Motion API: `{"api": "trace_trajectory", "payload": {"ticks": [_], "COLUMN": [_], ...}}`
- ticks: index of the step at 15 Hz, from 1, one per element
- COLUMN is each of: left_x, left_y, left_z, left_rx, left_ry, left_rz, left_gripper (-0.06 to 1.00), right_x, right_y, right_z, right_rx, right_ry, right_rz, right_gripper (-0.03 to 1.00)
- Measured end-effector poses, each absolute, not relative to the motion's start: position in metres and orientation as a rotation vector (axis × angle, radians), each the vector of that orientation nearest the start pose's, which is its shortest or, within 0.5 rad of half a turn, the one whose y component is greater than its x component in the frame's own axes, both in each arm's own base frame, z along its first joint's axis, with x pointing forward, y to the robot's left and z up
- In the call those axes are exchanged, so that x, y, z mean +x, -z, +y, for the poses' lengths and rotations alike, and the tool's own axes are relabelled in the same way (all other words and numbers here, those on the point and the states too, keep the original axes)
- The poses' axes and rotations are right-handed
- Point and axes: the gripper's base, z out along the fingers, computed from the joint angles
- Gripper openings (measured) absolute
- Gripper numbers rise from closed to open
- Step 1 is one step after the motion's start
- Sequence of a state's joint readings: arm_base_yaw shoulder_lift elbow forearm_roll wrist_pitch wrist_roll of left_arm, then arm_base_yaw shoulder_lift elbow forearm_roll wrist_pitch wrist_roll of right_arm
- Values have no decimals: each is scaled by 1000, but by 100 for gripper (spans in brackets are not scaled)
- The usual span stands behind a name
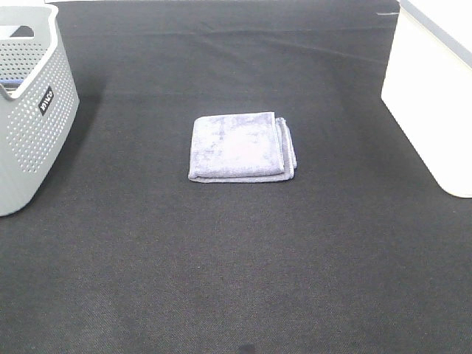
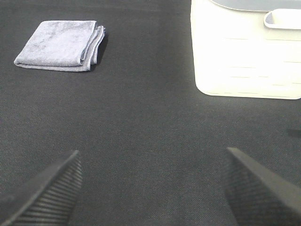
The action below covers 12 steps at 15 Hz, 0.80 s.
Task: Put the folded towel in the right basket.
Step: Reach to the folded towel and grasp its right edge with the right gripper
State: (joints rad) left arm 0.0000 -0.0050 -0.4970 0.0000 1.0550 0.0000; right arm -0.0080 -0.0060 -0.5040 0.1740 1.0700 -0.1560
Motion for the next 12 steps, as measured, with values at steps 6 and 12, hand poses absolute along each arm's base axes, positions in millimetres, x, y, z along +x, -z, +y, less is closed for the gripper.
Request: {"api": "trace_trajectory", "payload": {"ticks": [6, 12], "left_x": [-5, -5], "left_y": [-277, -277], "left_z": [0, 0], "left_rx": [0, 0], "left_ry": [0, 0], "left_rz": [2037, 2037], "left_gripper": [97, 97], "right_x": [-7, -7], "right_y": [-279, -279], "right_z": [14, 14], "right_rx": [-160, -160], "right_ry": [-105, -105], "right_rz": [2027, 2027], "right_gripper": [77, 77]}}
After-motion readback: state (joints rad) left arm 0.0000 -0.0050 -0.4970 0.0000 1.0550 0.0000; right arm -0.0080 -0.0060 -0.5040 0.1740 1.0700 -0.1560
